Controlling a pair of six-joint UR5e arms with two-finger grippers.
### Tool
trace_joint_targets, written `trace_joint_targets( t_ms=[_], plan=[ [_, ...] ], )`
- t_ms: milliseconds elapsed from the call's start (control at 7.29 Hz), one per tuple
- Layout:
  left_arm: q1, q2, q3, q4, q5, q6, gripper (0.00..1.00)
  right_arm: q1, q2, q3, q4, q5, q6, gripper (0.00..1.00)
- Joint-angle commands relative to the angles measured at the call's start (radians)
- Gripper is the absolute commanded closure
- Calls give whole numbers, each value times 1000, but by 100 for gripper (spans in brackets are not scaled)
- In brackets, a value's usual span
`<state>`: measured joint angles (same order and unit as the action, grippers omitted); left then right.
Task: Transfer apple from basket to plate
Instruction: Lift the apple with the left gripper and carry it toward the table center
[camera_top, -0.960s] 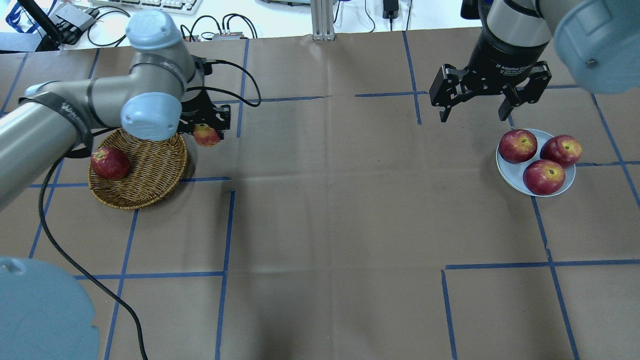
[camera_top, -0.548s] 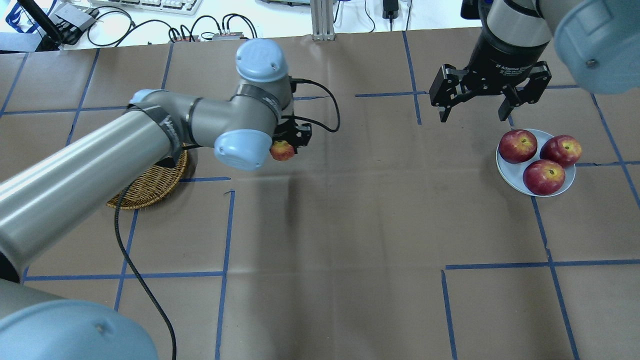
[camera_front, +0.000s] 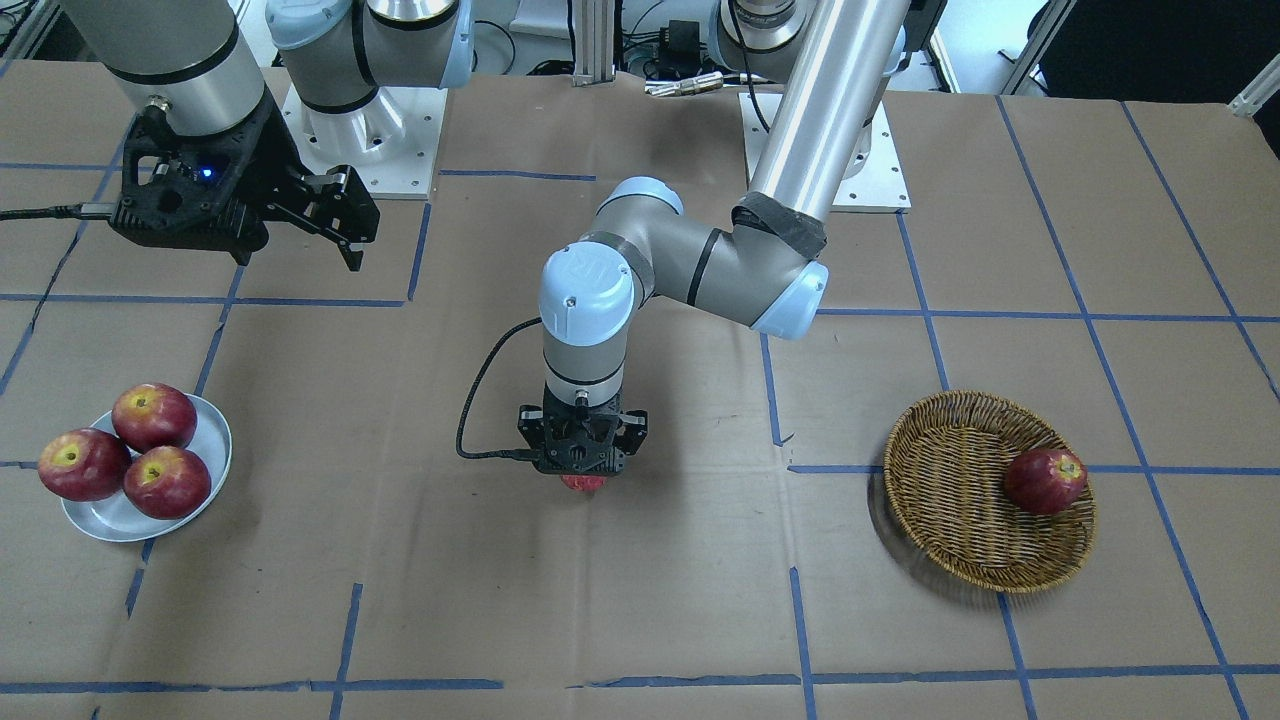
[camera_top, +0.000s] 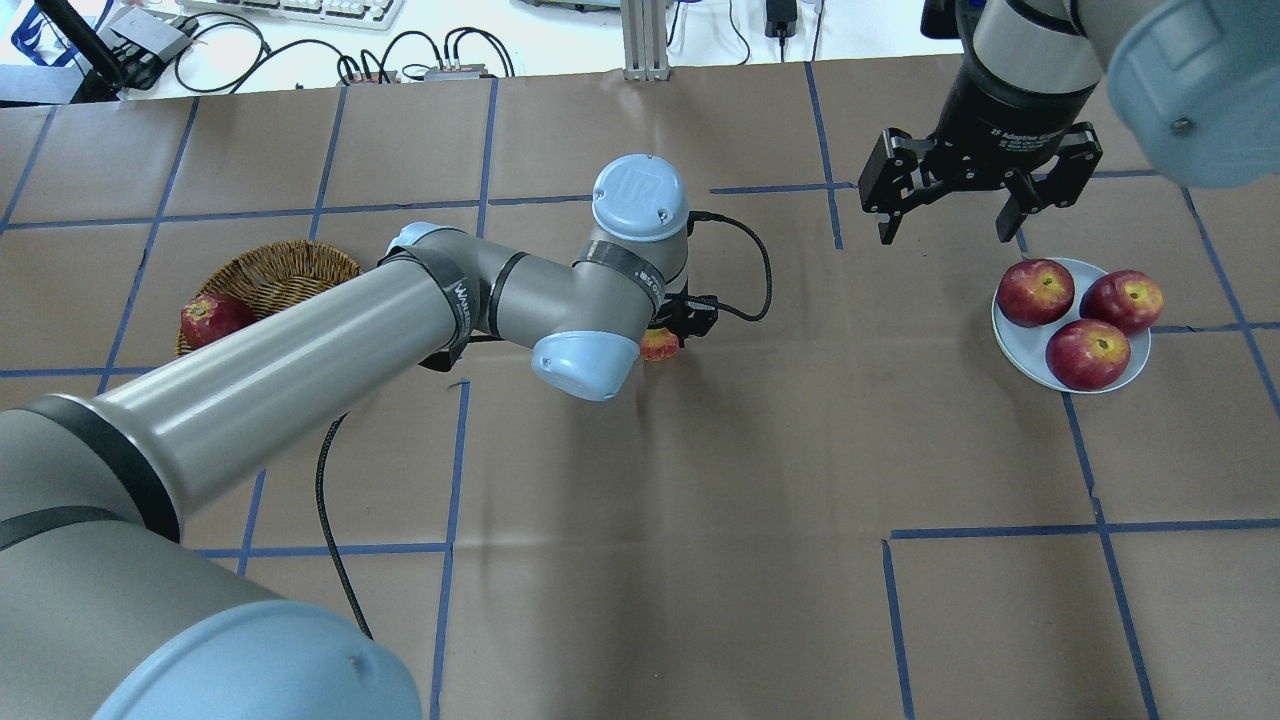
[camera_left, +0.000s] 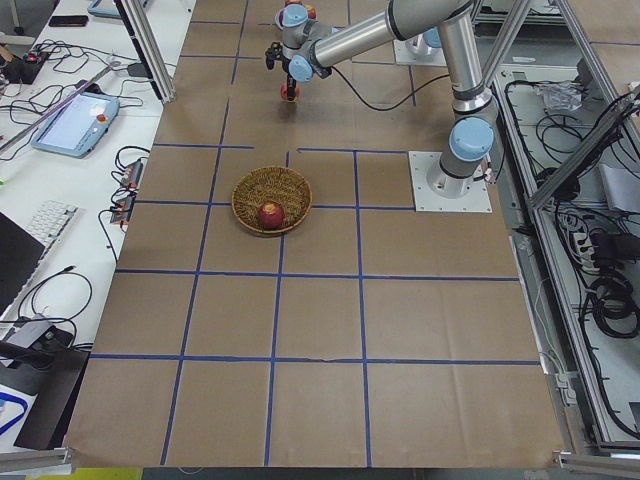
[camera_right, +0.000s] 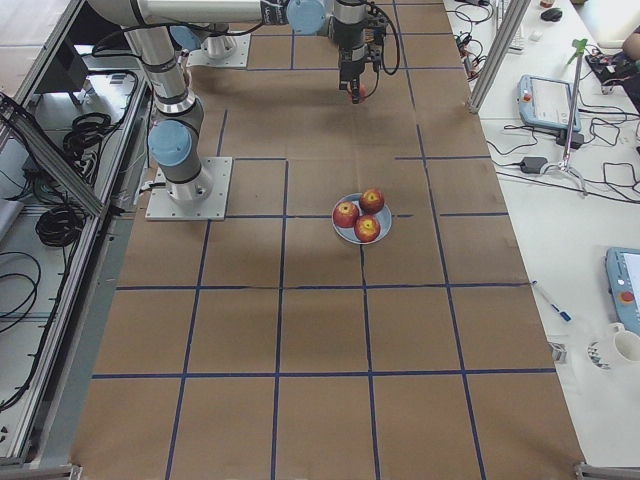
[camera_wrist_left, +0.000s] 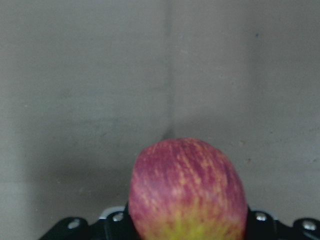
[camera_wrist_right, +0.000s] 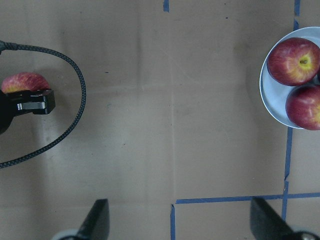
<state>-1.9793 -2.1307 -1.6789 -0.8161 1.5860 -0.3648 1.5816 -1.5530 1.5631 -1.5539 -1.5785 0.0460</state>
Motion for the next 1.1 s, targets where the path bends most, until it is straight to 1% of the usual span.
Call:
trace_joint_targets(
  t_ms=[0,137,274,411,548,685,823,960],
  plan=[
    [0,-5,4,-6,2,4,46,0,-1,0,0,0,0,0],
    [0,-8,8,-6,9,4,32,0,-1,0,0,0,0,0],
    [0,-14,2,-6,9,3,24,0,-1,0,0,0,0,0],
    [0,-17,11,-8,9,3,22,0,-1,0,0,0,0,0],
    [0,-15,22,-8,11,3,17,0,1,0,0,0,0,0],
    [4,0,27,-6,9,0,1,0,-1,0,0,0,0,0],
    [10,29,37,-11,14,3,1,0,-1,0,0,0,0,0],
    [45,99,57,-47,11,6,1,0,-1,0,0,0,0,0]
  ],
)
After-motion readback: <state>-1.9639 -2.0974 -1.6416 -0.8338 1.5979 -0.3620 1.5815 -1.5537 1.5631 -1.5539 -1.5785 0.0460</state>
